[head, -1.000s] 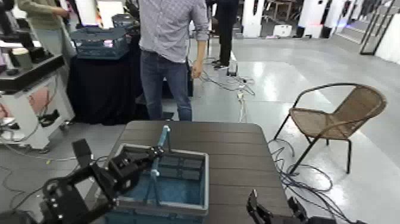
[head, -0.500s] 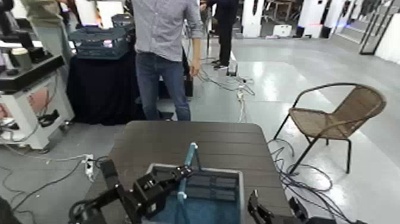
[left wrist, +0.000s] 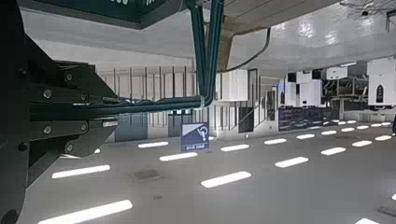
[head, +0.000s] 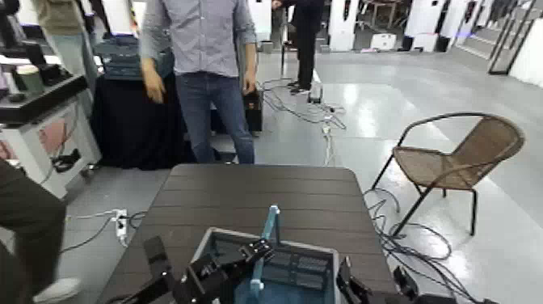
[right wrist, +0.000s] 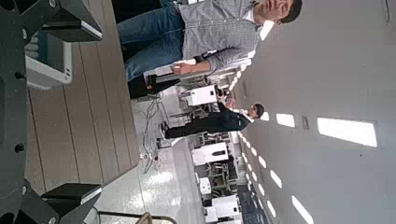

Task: Grasp the handle of the crate.

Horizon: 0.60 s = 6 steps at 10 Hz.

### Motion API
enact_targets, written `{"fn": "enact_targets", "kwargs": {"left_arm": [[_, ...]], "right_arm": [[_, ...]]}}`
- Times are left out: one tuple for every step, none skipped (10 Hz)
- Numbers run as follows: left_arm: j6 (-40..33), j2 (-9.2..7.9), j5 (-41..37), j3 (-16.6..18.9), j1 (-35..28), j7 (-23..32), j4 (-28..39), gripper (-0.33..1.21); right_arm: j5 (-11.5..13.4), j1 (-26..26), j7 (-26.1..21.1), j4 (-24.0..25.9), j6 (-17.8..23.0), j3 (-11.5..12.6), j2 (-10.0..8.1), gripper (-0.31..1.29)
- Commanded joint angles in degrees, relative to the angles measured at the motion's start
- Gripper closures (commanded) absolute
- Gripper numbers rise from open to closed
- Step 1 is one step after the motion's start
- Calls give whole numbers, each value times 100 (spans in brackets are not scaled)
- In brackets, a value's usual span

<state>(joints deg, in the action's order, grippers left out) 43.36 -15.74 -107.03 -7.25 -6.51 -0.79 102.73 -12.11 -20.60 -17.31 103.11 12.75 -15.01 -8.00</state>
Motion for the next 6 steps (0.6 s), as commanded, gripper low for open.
{"fn": "enact_targets", "kwargs": {"left_arm": [[76,36,-55,-22,-17,-53,-52,120],[94,54,-55,-4,-35,-62,-60,120],[94,63,-55,-13,-52,-80,-78,120],[94,71,-64,-22,-52,-97,-96,120],[94,71,-73,-48,-52,-124,-122,120],[94,80,-82,-57,-44,-141,-140,120]], "right_arm": [[148,-6,-9,34,-27,7,9,16],[218,-14,-9,43,-27,16,18,16],[288,-23,-9,78,-53,25,18,16],[297,-23,-9,87,-97,16,18,16],[297,-23,-9,104,-132,16,18,16],[297,-14,-9,113,-158,16,18,16]]}}
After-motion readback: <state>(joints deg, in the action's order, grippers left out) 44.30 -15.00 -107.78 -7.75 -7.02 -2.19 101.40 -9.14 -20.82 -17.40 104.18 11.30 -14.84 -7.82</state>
